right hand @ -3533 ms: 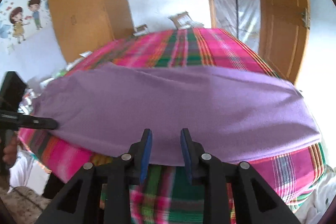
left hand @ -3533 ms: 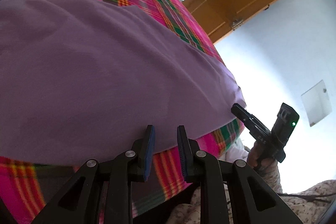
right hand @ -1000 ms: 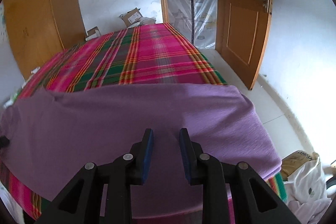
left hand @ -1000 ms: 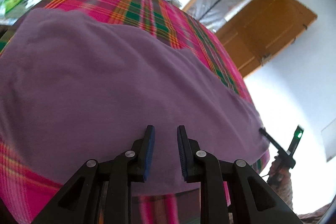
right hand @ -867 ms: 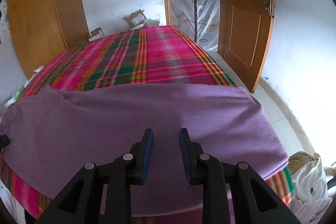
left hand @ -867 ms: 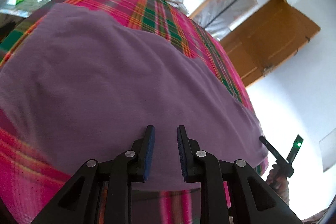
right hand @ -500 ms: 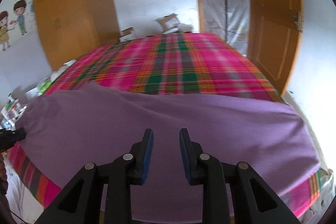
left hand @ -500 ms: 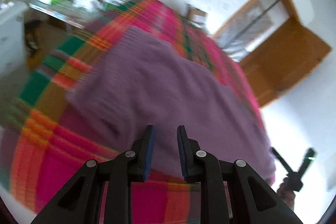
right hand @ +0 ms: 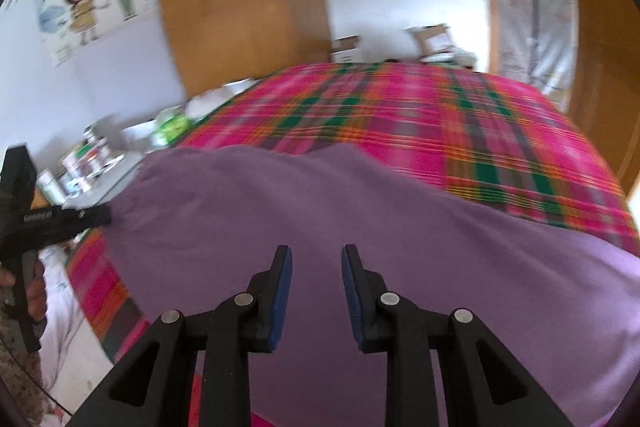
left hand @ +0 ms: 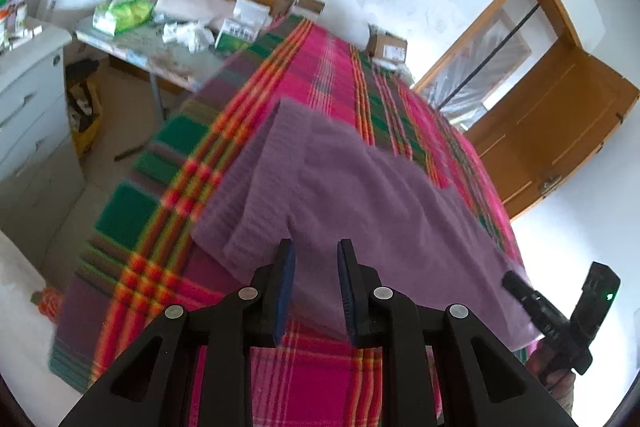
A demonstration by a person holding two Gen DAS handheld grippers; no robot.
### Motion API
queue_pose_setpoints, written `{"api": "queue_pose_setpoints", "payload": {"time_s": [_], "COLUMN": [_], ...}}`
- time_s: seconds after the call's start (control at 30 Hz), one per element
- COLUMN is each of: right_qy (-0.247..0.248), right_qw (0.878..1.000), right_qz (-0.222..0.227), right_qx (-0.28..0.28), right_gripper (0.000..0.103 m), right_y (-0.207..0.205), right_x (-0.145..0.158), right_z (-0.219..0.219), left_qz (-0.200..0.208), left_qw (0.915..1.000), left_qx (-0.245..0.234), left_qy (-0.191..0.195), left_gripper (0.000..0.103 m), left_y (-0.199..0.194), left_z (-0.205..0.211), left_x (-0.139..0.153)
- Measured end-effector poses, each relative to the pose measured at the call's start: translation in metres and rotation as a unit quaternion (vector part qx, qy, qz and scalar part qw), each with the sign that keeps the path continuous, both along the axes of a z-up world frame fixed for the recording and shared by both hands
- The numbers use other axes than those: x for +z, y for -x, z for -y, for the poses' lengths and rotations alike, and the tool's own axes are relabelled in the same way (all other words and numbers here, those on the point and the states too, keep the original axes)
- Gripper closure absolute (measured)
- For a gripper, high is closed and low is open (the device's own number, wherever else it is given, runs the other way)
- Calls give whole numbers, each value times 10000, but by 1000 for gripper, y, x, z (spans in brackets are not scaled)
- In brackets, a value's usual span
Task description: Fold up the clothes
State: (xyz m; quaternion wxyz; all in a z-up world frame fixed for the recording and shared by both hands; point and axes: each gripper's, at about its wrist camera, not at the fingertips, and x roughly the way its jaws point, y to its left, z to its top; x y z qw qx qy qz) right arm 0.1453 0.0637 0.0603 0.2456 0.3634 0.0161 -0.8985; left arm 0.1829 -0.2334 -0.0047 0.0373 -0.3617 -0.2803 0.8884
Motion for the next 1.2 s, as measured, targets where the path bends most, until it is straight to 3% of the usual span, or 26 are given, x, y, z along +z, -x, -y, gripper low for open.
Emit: {"api": "queue_pose_setpoints", "payload": {"time_s": [0.3, 0.37, 0.5, 0.6, 0.77, 0.93, 1.2], "right_qy": [202, 160, 206, 247, 281, 266, 270], "right_qw": [9953, 9948, 9937, 9933, 9926, 9923, 9919], "right_qz": [304, 308, 392, 460, 512, 562, 600], "right_qx": [902, 958, 1031, 1028, 1065, 1070, 1087], "right_gripper": [77, 77, 77, 77, 77, 77, 77], "right_y": [13, 15, 20, 23, 25, 28, 29], "right_x": [-11, -11, -12, -13, -14, -17, -20], "right_z": [89, 102, 118, 121, 125, 125, 129], "left_qz": [33, 311, 696, 927, 1115, 1109, 1083], "left_qw": [9995, 9990, 9965, 9908, 9764, 9768, 9707], "left_qx": [-117, -148, -369, -512, -543, -118, -616], "left_qy": [284, 275, -285, -839, -1767, -1829, -2056], "left_gripper": [75, 74, 73, 61, 59, 59, 59], "left_y": [55, 76, 107, 120, 132, 130, 137], "left_z": [21, 27, 42, 51, 68, 81, 59], "left_x": [27, 24, 14, 2, -15, -21, -22]}}
